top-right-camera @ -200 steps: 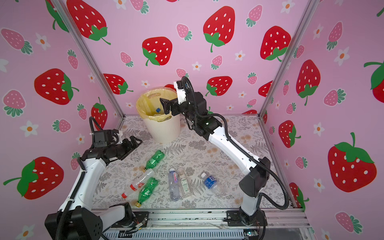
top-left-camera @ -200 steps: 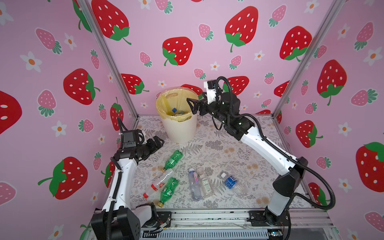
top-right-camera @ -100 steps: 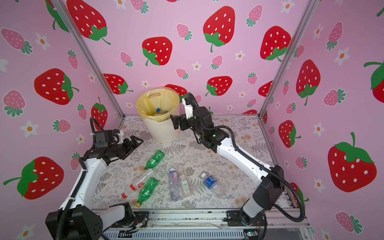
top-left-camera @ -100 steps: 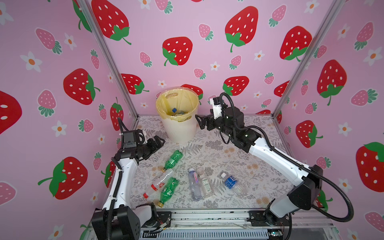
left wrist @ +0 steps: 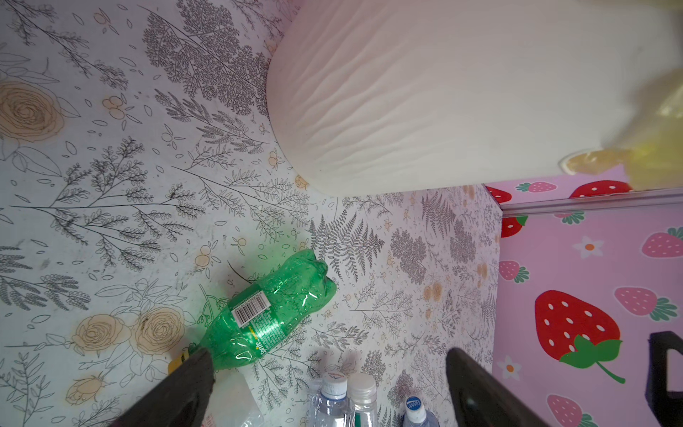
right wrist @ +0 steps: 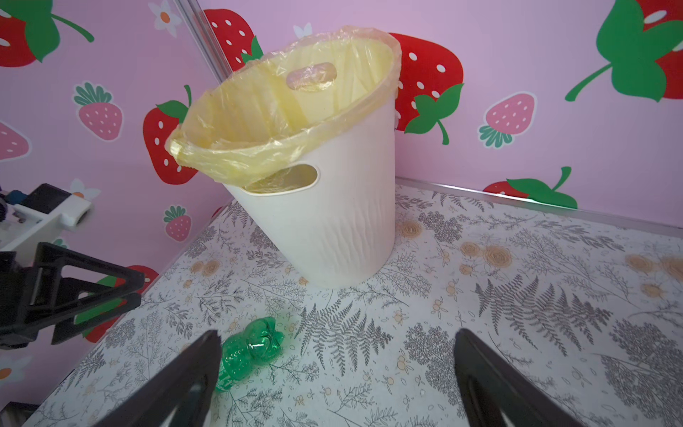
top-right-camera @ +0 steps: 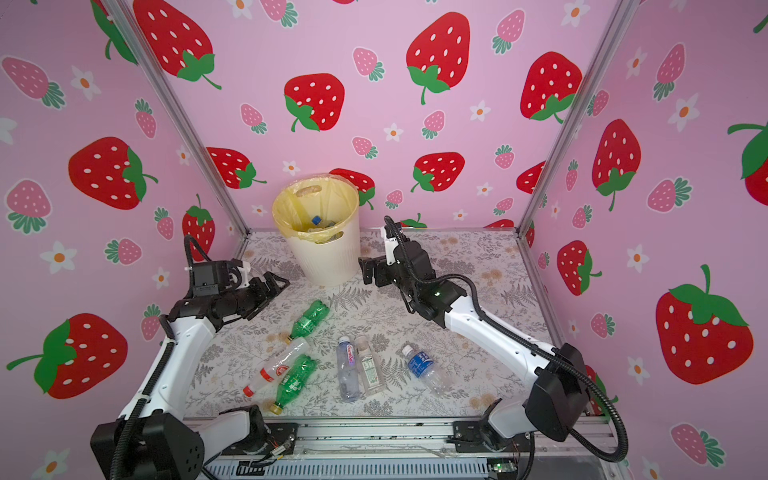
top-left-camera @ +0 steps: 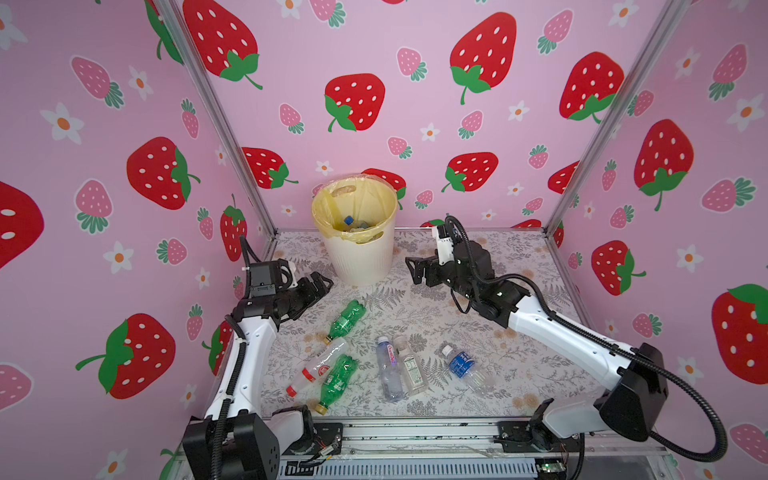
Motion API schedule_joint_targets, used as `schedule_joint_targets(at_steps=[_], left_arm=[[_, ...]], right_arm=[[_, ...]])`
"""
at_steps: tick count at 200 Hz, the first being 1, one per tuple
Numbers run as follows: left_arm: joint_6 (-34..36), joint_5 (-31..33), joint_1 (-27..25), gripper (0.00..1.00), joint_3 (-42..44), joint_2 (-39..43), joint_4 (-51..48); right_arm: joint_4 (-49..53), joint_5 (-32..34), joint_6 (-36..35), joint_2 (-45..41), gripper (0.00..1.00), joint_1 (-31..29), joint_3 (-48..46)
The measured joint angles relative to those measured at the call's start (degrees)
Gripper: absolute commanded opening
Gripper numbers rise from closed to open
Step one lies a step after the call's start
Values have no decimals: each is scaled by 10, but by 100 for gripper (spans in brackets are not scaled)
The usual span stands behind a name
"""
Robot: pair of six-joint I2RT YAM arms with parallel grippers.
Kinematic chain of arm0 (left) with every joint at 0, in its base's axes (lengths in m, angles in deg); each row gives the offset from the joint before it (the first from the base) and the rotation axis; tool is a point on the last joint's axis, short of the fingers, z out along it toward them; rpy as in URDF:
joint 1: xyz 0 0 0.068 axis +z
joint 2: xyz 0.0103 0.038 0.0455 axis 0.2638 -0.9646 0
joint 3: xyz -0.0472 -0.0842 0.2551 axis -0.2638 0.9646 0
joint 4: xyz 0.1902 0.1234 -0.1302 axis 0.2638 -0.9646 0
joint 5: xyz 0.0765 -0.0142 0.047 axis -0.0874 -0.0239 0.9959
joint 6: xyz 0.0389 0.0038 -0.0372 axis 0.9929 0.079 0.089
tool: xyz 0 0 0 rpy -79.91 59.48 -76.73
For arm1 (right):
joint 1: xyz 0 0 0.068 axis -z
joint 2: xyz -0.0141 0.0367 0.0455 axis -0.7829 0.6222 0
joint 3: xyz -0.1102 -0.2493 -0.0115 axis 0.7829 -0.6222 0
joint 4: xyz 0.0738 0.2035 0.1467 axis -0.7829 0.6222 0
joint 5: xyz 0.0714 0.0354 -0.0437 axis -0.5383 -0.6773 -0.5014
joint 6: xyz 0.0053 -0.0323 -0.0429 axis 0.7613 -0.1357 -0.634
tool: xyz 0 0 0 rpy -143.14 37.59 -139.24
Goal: Throw the plastic bottles in the bin
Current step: 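Withdraw the right gripper from the bin back over the table, then swing the left gripper down onto the clear red-labelled water bottle while the right gripper hovers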
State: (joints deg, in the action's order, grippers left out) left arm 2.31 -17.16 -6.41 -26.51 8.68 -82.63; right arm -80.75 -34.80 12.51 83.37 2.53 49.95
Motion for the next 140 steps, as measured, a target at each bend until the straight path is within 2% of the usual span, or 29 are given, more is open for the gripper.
schedule_joint_targets(at_steps=[76, 140], left_arm=[[-15, 69, -112, 99, 3, 31, -9], [-72, 141, -264, 99, 23, 62, -23]], right_arm=[[21, 41, 42, -113, 99, 0, -120], [36, 65, 80, -203, 99, 0, -209]])
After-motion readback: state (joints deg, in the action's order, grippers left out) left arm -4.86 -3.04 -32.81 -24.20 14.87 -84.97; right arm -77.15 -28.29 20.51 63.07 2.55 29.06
